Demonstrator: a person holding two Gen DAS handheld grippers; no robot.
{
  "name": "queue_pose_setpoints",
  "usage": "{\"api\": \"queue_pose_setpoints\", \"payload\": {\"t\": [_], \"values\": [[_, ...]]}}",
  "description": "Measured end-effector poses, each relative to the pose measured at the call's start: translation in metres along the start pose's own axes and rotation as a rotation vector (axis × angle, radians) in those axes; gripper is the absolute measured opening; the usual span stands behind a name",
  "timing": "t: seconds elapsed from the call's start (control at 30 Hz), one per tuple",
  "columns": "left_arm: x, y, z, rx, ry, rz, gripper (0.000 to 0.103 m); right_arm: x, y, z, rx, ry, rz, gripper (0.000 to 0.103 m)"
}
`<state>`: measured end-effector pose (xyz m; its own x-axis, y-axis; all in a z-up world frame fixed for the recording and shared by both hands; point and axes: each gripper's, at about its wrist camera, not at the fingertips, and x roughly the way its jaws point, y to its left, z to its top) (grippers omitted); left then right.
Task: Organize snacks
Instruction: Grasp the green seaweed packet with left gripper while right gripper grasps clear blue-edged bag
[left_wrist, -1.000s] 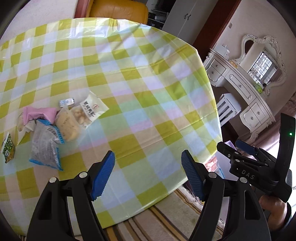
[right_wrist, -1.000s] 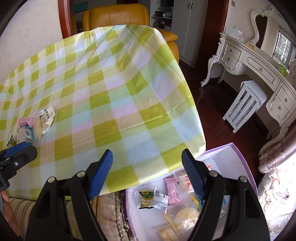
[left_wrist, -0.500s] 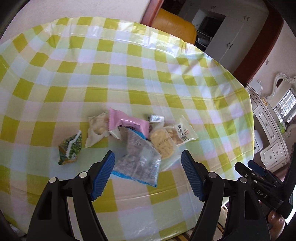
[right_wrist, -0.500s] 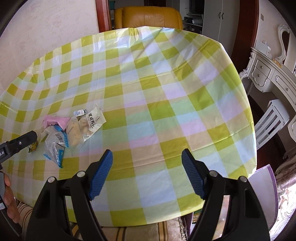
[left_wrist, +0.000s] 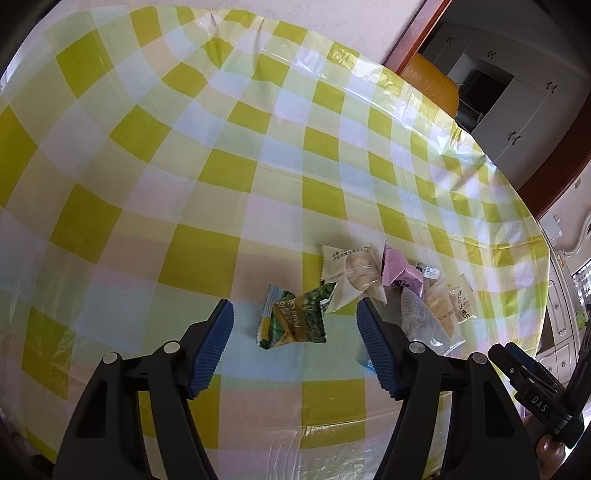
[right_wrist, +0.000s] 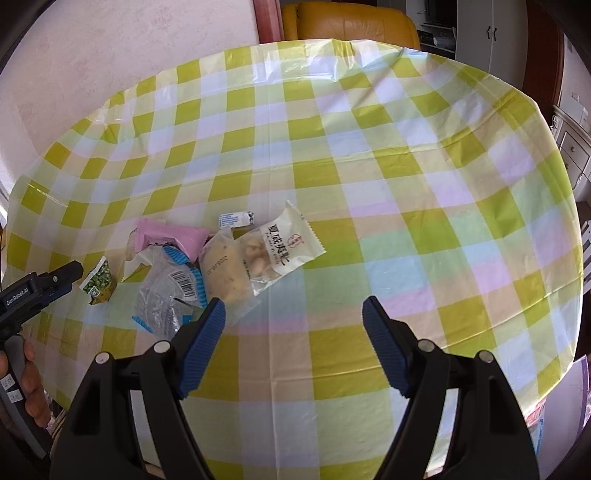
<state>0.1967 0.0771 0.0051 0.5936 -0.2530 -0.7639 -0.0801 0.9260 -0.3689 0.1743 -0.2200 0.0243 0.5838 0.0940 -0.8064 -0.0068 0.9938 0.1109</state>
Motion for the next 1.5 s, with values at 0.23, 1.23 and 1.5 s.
{"api": "queue_pose_setpoints", "payload": {"t": [0.23, 1.23, 1.5], "values": [[0.017, -0.001, -0.005, 0.032, 0.036, -0.011, 0.065, 0.013, 0.046, -0.001, -0.071, 0.042, 0.106, 0.076], [0.013, 0.009, -0.003, 0.031, -0.037, 0.048, 0.032, 0.072, 0.116, 0.011, -0.049, 0.113, -0.048, 0.058], [0.006, 0.007, -0.005, 0.027, -0.058, 0.04, 0.032, 0.069, 0.115, 0.008, -0.067, 0.094, -0.033, 0.047]]}}
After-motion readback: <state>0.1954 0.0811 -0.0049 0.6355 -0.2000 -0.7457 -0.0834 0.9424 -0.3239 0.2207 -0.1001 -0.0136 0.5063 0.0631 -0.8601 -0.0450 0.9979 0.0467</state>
